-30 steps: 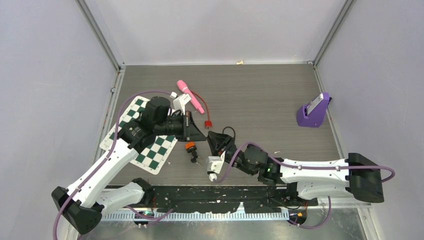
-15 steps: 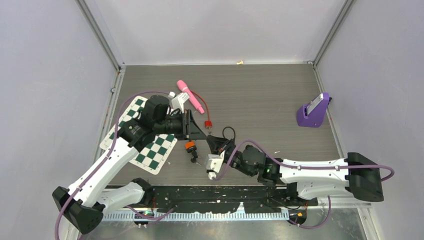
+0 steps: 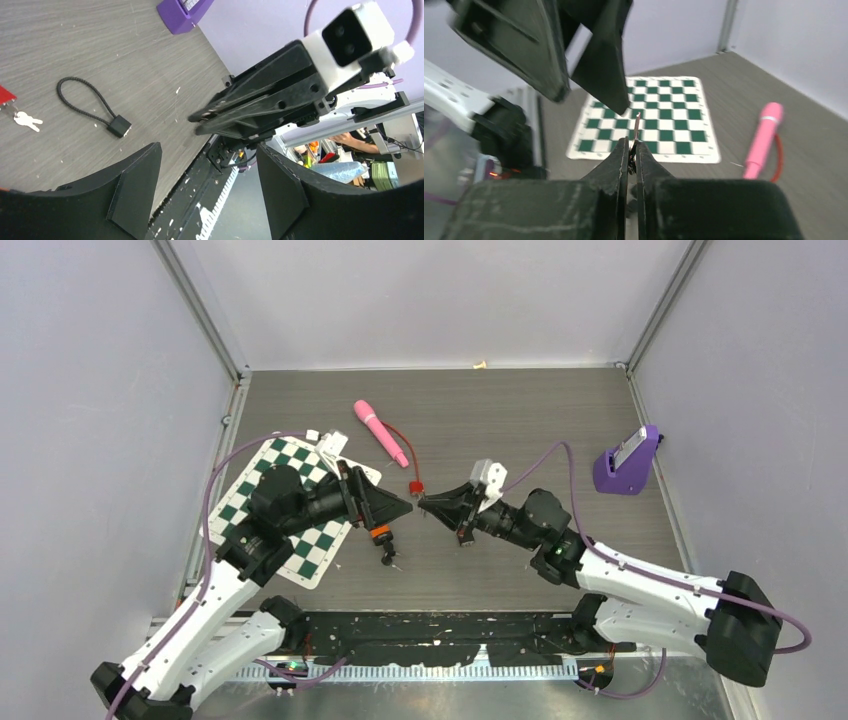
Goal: Unlock with the key
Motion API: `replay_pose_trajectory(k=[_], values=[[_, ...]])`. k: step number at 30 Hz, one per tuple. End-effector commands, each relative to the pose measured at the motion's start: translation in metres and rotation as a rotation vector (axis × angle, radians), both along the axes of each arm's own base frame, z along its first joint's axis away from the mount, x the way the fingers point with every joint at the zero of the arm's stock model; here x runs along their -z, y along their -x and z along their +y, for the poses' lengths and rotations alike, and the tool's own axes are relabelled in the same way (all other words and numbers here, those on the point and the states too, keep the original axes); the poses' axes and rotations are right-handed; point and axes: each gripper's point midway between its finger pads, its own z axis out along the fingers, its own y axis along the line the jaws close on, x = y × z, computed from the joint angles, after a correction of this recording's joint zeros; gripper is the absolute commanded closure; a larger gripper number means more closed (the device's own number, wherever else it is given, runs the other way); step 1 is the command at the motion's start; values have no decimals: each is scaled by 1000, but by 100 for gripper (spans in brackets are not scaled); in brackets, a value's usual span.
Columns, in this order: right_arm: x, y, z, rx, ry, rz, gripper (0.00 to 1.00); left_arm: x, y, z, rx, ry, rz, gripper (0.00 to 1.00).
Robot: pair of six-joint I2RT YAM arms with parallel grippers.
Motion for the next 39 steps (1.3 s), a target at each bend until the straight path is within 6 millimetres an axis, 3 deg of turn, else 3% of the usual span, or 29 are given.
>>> replay_pose_trajectory(k=[1,11,19,37,39], values=[[-49,40,3,-307,-309,242,95,-31,-6,-7,22,128,-179,27],[-60,52,14,-475,-362,392,95,-52,5,-14,111,221,-294,30],[-65,53,16,-499,-379,413,95,-49,9,-21,164,245,-261,47],[-70,47,18,-486,-400,435,95,-48,22,-25,243,246,-260,68],[-69,47,19,-483,-397,439,95,-48,22,-25,245,246,-260,76]])
